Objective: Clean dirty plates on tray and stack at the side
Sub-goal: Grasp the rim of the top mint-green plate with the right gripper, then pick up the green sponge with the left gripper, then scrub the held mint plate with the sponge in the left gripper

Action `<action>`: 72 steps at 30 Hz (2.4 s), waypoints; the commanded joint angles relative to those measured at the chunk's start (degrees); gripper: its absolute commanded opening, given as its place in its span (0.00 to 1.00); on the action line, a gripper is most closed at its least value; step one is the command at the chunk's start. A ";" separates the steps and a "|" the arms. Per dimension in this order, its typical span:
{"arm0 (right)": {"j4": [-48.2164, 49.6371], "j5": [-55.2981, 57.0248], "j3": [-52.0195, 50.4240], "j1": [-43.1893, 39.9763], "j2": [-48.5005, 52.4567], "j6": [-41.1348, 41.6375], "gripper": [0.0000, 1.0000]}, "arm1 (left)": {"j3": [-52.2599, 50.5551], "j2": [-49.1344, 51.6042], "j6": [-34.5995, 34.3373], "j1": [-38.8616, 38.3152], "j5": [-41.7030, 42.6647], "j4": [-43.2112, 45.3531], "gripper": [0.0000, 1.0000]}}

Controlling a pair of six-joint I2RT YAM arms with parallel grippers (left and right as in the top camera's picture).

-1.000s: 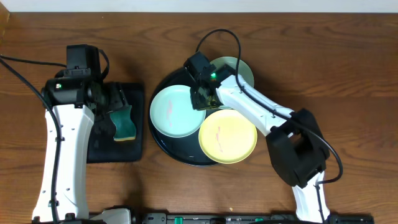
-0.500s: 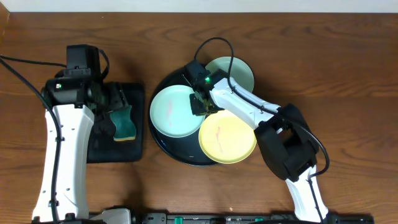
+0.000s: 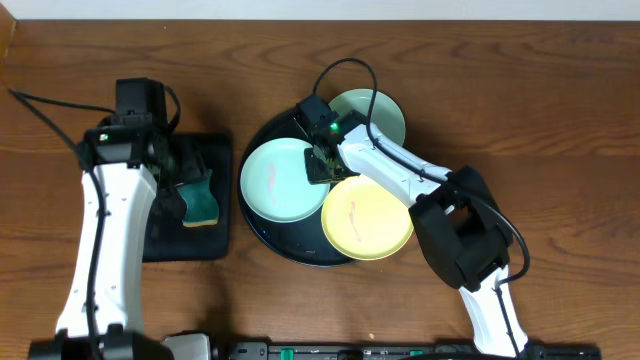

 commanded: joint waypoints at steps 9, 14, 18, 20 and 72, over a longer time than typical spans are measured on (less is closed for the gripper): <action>0.15 1.05 -0.39 0.55 2.40 -0.09 0.01 | -6.14 11.13 8.52 2.71 8.13 5.03 0.59; 0.28 1.05 -0.39 0.55 2.40 -0.48 0.01 | -9.01 15.65 8.57 2.71 8.13 9.84 0.56; 0.35 1.05 -0.39 0.55 2.40 -0.48 0.01 | -11.82 17.66 8.63 2.71 8.02 14.60 0.51; 0.33 1.05 -0.39 0.55 2.40 -0.72 0.01 | -12.98 18.27 8.79 2.71 7.82 16.79 0.46; 1.14 -4.13 -0.39 0.33 2.40 -3.04 0.01 | -10.99 14.75 -18.99 -16.28 7.65 21.73 0.07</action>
